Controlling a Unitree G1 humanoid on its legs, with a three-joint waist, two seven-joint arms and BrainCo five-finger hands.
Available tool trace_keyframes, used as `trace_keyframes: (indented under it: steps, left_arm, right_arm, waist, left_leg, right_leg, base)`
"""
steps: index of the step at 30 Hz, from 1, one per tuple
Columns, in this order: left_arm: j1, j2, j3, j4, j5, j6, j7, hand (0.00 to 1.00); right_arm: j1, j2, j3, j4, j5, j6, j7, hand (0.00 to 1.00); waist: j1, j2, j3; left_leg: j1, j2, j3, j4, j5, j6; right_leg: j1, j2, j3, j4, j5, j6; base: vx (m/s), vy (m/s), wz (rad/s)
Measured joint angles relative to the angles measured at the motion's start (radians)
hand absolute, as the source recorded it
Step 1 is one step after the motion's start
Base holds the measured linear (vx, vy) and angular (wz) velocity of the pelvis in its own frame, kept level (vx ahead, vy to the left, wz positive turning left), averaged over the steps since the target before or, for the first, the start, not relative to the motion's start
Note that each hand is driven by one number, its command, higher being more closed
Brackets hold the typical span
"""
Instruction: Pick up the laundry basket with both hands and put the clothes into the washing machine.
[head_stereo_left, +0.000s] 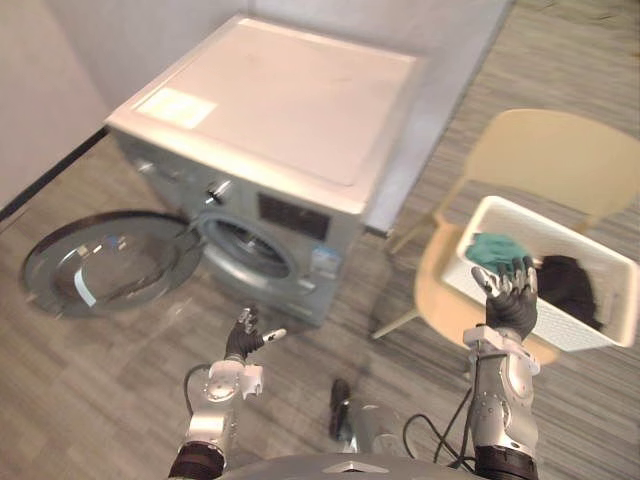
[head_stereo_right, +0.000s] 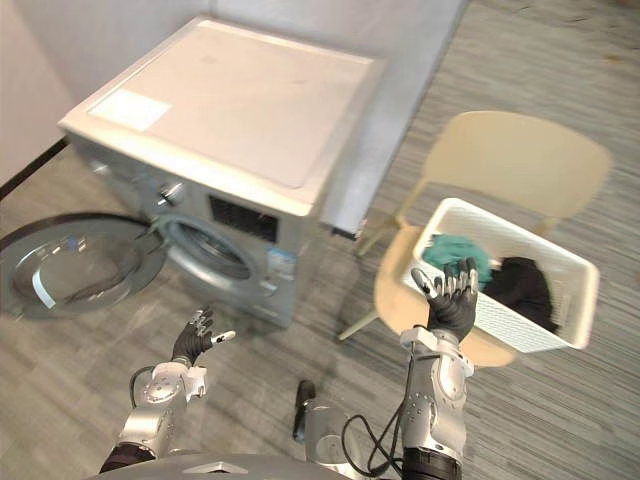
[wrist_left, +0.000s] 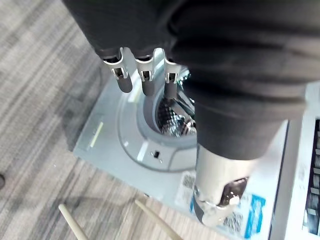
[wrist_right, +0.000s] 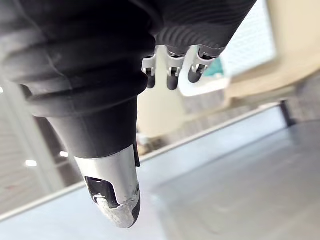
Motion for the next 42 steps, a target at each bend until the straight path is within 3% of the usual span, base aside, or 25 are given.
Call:
trace_keyframes:
  steps: [1,2,3,4,6,9,10,11,12,13,15,16,17,19,23,25,28,29,32,34,37,38,40,41,42]
  left_arm:
    - [0.006,0.001,-0.006,0.001,-0.003,0.000,0.000,0.00]
    - [0.024,-0.006,-0.032,0.002,-0.008,-0.001,-0.001,0.00]
    - [0.048,-0.015,-0.062,0.007,-0.007,-0.001,-0.003,0.00]
    - [0.060,-0.019,-0.073,0.012,-0.006,0.000,-0.005,0.00]
    - [0.102,-0.034,-0.079,0.034,0.003,0.004,-0.009,0.00]
    - [0.118,-0.030,-0.083,0.032,0.005,0.017,-0.008,0.00]
    - [0.119,-0.030,-0.085,0.030,0.012,0.018,-0.003,0.00]
    - [0.119,-0.030,-0.088,0.030,0.022,0.019,-0.002,0.00]
    - [0.118,-0.027,-0.091,0.030,0.024,0.020,-0.003,0.00]
    - [0.118,-0.020,-0.099,0.030,0.024,0.020,-0.003,0.00]
    - [0.112,-0.006,-0.110,0.030,0.039,0.022,-0.015,0.00]
    - [0.112,0.009,-0.114,0.030,0.049,0.026,-0.023,0.00]
    - [0.112,0.016,-0.114,0.031,0.055,0.029,-0.023,0.00]
    - [0.112,0.033,-0.120,0.031,0.070,0.041,-0.021,0.00]
    - [0.086,0.039,-0.125,0.032,0.081,0.049,-0.022,0.00]
    - [0.085,0.046,-0.126,0.040,0.081,0.059,-0.022,0.00]
    - [0.086,0.083,-0.138,0.048,0.081,0.064,-0.026,0.00]
    - [0.081,0.094,-0.139,0.061,0.081,0.069,-0.023,0.00]
    - [0.075,0.056,-0.139,0.073,0.081,0.069,-0.025,0.00]
    - [0.054,0.028,-0.138,0.075,0.080,0.061,-0.025,0.00]
    - [0.074,0.004,-0.098,0.076,0.077,0.055,-0.026,0.00]
    - [0.076,0.004,-0.095,0.076,0.075,0.055,-0.026,0.00]
    - [0.088,0.008,-0.084,0.076,0.057,0.057,-0.023,0.00]
    - [0.088,0.015,-0.083,0.076,0.048,0.059,-0.022,0.00]
    - [0.087,0.019,-0.083,0.076,0.043,0.059,-0.022,0.00]
  right_arm:
    - [0.001,-0.004,0.001,-0.020,-0.007,-0.007,-0.004,0.00]
    - [0.002,-0.014,0.003,-0.047,-0.028,-0.021,-0.011,0.00]
    - [0.006,-0.030,0.004,-0.066,-0.034,-0.030,-0.024,0.00]
    - [0.007,-0.033,0.006,-0.068,-0.034,-0.034,-0.027,0.00]
    - [0.008,-0.037,0.020,-0.074,-0.060,-0.033,-0.033,0.00]
    - [0.008,-0.063,0.030,-0.102,-0.182,-0.007,-0.043,0.00]
    - [0.004,-0.075,0.039,-0.112,-0.221,-0.004,-0.049,0.00]
    - [0.002,-0.089,0.052,-0.114,-0.256,-0.002,-0.060,0.00]
    - [0.005,-0.094,0.063,-0.114,-0.280,0.003,-0.069,0.00]
    - [0.009,-0.091,0.067,-0.114,-0.298,0.011,-0.071,0.00]
    - [0.030,-0.078,0.069,-0.111,-0.321,0.019,-0.068,0.00]
    - [0.035,-0.062,0.088,-0.098,-0.352,0.043,-0.062,0.00]
    - [0.035,-0.054,0.097,-0.098,-0.357,0.051,-0.058,0.00]
    - [0.047,-0.053,0.106,-0.084,-0.409,0.063,-0.038,0.00]
    - [0.046,-0.055,0.054,-0.047,-0.429,0.099,-0.026,0.00]
    - [0.046,-0.056,0.019,-0.034,-0.430,0.108,-0.027,0.00]
    - [0.044,-0.059,-0.020,-0.023,-0.470,0.138,-0.028,0.00]
    - [0.045,-0.065,-0.024,-0.019,-0.471,0.148,-0.032,0.00]
    - [0.033,-0.116,-0.035,-0.012,-0.505,0.165,-0.041,0.00]
    - [0.025,-0.118,-0.048,-0.014,-0.506,0.165,-0.042,0.00]
    - [0.023,-0.119,-0.013,-0.015,-0.506,0.163,-0.039,0.00]
    - [0.024,-0.119,-0.011,-0.015,-0.506,0.163,-0.038,0.00]
    - [0.029,-0.116,0.017,-0.012,-0.506,0.163,-0.036,0.00]
    - [0.029,-0.108,0.022,-0.009,-0.506,0.163,-0.036,0.00]
    - [0.027,-0.107,0.021,-0.005,-0.506,0.162,-0.036,0.00]
  waist:
    - [0.003,-0.002,-0.001]
    - [0.002,0.001,0.000]
    - [0.001,0.008,-0.004]
    - [0.003,0.009,-0.005]
    - [0.017,0.025,-0.016]
    - [0.063,0.048,-0.031]
    - [0.071,0.059,-0.038]
    - [0.071,0.069,-0.046]
    - [0.068,0.065,-0.050]
    - [0.062,0.054,-0.055]
    - [0.048,0.028,-0.045]
    - [0.054,-0.008,-0.038]
    - [0.054,-0.015,-0.035]
    - [0.042,-0.025,-0.045]
    - [0.034,-0.025,-0.062]
    - [0.034,-0.020,-0.063]
    - [0.040,-0.032,-0.065]
    - [0.036,-0.042,-0.070]
    - [0.056,0.022,-0.077]
    - [0.058,0.006,-0.072]
    - [0.057,0.013,-0.077]
    - [0.057,0.013,-0.077]
    - [0.058,0.011,-0.080]
    - [0.060,0.004,-0.080]
    - [0.060,0.004,-0.080]
  left_leg:
    - [-0.020,0.008,-0.058,0.063,-0.012,0.024]
    - [-0.080,-0.021,-0.198,0.164,-0.086,-0.012]
    - [-0.134,-0.093,-0.317,0.217,-0.146,-0.045]
    - [-0.155,-0.137,-0.354,0.226,-0.174,-0.056]
    - [-0.231,-0.295,-0.403,0.188,-0.244,-0.075]
    - [-0.305,-0.425,-0.412,-0.005,-0.246,-0.075]
    - [-0.309,-0.438,-0.430,-0.082,-0.227,-0.063]
    - [-0.306,-0.437,-0.438,-0.120,-0.195,-0.007]
    - [-0.294,-0.439,-0.436,-0.128,-0.176,0.030]
    - [-0.282,-0.445,-0.431,-0.134,-0.164,0.036]
    - [-0.230,-0.464,-0.418,-0.143,-0.176,0.034]
    - [-0.189,-0.469,-0.370,-0.157,-0.188,0.030]
    - [-0.174,-0.470,-0.366,-0.156,-0.195,0.030]
    - [-0.131,-0.474,-0.357,-0.191,-0.206,0.034]
    - [-0.135,-0.453,-0.391,-0.202,-0.190,0.015]
    - [-0.146,-0.429,-0.420,-0.191,-0.187,-0.001]
    - [-0.177,-0.385,-0.479,-0.107,-0.215,-0.065]
    - [-0.198,-0.367,-0.518,-0.050,-0.244,-0.105]
    - [-0.216,-0.267,-0.576,-0.033,-0.254,-0.162]
    - [-0.208,-0.250,-0.598,-0.043,-0.252,-0.203]
    - [-0.199,-0.192,-0.635,-0.060,-0.237,-0.241]
    - [-0.198,-0.189,-0.640,-0.063,-0.234,-0.241]
    - [-0.209,-0.163,-0.652,-0.086,-0.200,-0.158]
    - [-0.221,-0.154,-0.638,-0.102,-0.178,-0.036]
    - [-0.228,-0.139,-0.613,-0.099,-0.161,0.006]
  right_leg:
    - [0.013,0.005,0.019,-0.010,-0.012,-0.001]
    - [0.041,0.017,0.039,-0.017,-0.033,-0.024]
    - [0.071,0.025,0.057,-0.023,-0.044,-0.042]
    - [0.086,0.028,0.065,-0.027,-0.049,-0.052]
    - [0.131,0.045,0.099,-0.050,-0.054,-0.069]
    - [0.147,0.066,0.140,-0.084,-0.050,-0.073]
    - [0.150,0.077,0.145,-0.092,-0.051,-0.071]
    - [0.151,0.089,0.149,-0.089,-0.053,-0.066]
    - [0.151,0.092,0.156,-0.069,-0.065,-0.050]
    - [0.145,0.088,0.165,-0.034,-0.087,-0.039]
    - [0.136,0.056,0.163,0.083,-0.155,0.052]
    - [0.081,0.017,0.157,0.276,-0.193,0.158]
    - [0.060,-0.010,0.132,0.338,-0.201,0.168]
    - [0.026,-0.160,-0.017,0.458,-0.249,0.061]
    - [0.006,-0.265,-0.006,0.357,-0.251,0.050]
    - [0.010,-0.266,0.057,0.249,-0.214,0.074]
    - [0.039,-0.273,0.199,0.056,-0.012,0.070]
    - [0.053,-0.263,0.256,0.054,0.054,0.157]
    - [0.070,-0.159,0.256,0.050,0.017,0.185]
    - [0.104,-0.144,0.248,0.030,-0.061,0.218]
    - [0.108,-0.078,0.214,0.079,-0.101,0.181]
    - [0.108,-0.075,0.208,0.084,-0.104,0.177]
    - [0.116,-0.055,0.157,0.086,-0.116,0.142]
    - [0.132,-0.054,0.128,0.052,-0.107,0.122]
    - [0.144,-0.053,0.109,0.026,-0.096,0.105]
  base:
    - [0.05,-0.214,-0.95]
    - [0.08,-0.134,-0.66]
    - [0.10,-0.082,-0.58]
    - [0.10,-0.029,-0.49]
    - [0.09,0.021,-0.52]
    - [0.09,0.064,-0.63]
    - [0.10,0.076,-0.58]
    - [0.12,0.073,-0.44]
    - [0.14,0.074,-0.34]
    - [0.16,0.062,-0.24]
    - [0.14,0.033,-0.29]
    - [0.10,0.003,-0.45]
    - [0.17,-0.010,-0.49]
    - [0.15,-0.006,-0.22]
    - [0.19,-0.087,0.15]
    - [0.23,-0.274,0.37]
    - [0.18,-0.359,0.46]
    - [0.11,-0.371,0.36]
    - [0.07,-0.374,0.09]
    - [-0.08,-0.280,0.15]
    - [-0.07,-0.217,0.18]
    - [-0.04,-0.207,0.24]
    - [-0.02,-0.195,0.47]
    - [0.00,-0.153,0.50]
    - [0.01,-0.162,0.74]
